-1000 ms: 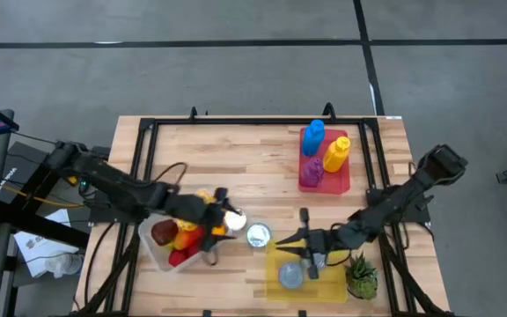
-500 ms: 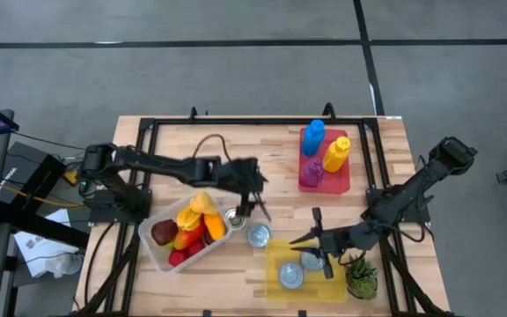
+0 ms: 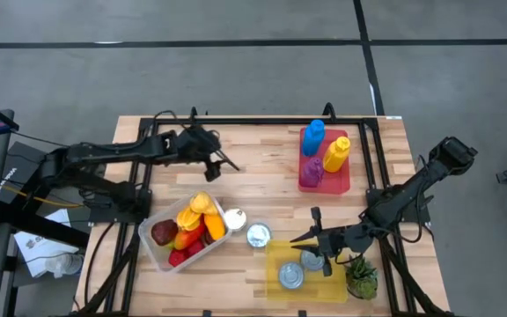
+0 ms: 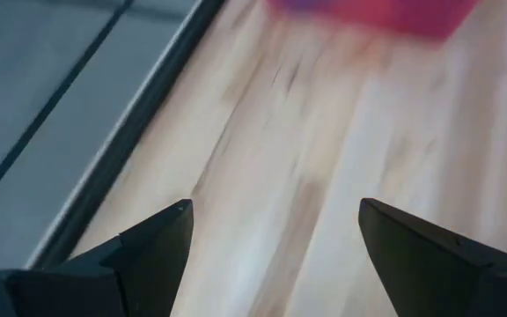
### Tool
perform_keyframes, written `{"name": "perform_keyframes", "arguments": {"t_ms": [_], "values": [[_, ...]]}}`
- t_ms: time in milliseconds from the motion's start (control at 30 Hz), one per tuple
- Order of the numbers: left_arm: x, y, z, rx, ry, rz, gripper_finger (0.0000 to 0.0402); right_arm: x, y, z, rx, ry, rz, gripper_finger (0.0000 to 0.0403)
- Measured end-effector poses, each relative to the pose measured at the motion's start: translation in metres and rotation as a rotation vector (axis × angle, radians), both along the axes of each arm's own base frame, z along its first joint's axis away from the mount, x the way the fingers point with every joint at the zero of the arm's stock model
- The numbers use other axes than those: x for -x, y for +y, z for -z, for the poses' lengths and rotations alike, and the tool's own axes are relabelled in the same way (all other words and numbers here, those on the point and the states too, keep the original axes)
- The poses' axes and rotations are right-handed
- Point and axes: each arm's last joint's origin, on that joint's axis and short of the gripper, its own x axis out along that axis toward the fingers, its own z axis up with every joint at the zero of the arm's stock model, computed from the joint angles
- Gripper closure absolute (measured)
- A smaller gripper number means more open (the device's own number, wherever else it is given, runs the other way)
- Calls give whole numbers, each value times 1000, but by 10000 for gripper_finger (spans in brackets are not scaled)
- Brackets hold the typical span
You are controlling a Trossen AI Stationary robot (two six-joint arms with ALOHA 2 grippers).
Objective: Pick & Place Food Item
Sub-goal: Put the green tuna can into the yellow bin
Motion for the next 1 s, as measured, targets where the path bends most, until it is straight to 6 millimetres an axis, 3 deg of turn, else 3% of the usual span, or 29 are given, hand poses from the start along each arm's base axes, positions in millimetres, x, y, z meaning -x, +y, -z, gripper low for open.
{"name": "perform_keyframes", "arguments": {"t_ms": [200, 400, 633, 867, 1000], "values": [[28, -6, 36, 41, 109, -160, 95, 0, 0, 0, -1, -2, 3, 355], [34, -24, 57, 103, 178, -138, 112, -2, -3, -1, -26, -5, 22, 355], [26, -30, 54, 61, 120, -82, 117, -4, -5, -1, -30, -11, 37, 355], [16, -12, 48, 53, 58, -38, 117, -6, -7, -1, -30, -10, 48, 355], [-1, -4, 41, 32, 69, 2, 117, -6, -7, -1, -30, -10, 48, 355]]}}
